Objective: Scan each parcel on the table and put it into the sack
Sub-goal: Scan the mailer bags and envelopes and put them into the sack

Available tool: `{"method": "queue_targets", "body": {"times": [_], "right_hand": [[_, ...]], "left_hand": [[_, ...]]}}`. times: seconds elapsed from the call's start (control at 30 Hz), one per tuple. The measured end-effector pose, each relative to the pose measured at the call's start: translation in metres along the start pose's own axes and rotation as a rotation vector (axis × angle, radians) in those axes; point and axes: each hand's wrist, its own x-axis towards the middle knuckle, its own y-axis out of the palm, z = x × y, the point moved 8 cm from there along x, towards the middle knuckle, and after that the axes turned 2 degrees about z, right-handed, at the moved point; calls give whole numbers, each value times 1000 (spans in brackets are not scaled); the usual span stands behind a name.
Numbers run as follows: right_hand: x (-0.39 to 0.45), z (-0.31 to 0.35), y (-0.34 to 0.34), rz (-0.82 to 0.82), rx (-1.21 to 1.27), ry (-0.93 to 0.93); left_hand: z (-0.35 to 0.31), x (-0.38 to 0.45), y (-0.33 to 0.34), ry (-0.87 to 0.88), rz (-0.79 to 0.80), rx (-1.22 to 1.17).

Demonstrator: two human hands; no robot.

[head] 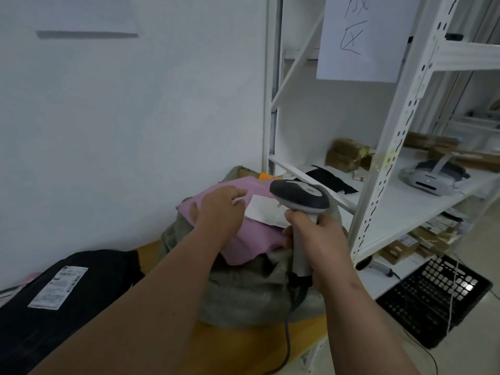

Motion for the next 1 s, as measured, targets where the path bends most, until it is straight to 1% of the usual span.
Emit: {"method": "queue_targets", "body": {"times": [0.13,0.27,0.43,0.53,0.6,0.77,1.0], "right_hand": [[-20,4,34,34,15,7],[-49,7,79,85,-11,14],[-92,-6,147,139,-34,40],[-119,-17,187,179,-54,57],[-135,-26,212,201,-69,84],[-167,-53,275,284,-104,145],[-178,-84,343,382,-146,194]], "left_hand": [[38,-13,-27,-61,-36,-42],[91,-32,-50,-106,-30,-109],[168,-63,-80,-166,-5,-197],[215,-89,-100,-214,-18,-188],[247,-106,-110,-253,0,-178],[329,-143,-126,-401,39,-150],[420,-173,-131,-562,25,-170]]}}
